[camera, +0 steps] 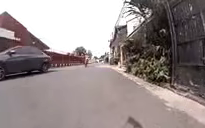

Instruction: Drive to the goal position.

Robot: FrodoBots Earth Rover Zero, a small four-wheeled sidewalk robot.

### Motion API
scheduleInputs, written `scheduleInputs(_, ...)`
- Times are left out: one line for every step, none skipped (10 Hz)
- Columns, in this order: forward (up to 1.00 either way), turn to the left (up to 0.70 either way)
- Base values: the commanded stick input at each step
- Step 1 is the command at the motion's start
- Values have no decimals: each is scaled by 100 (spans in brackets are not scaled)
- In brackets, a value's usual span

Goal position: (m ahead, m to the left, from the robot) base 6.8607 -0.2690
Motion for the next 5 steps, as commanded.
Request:
scheduleInputs(70,0)
scheduleInputs(70,0)
scheduleInputs(70,0)
scheduleInputs(70,0)
scheduleInputs(70,0)
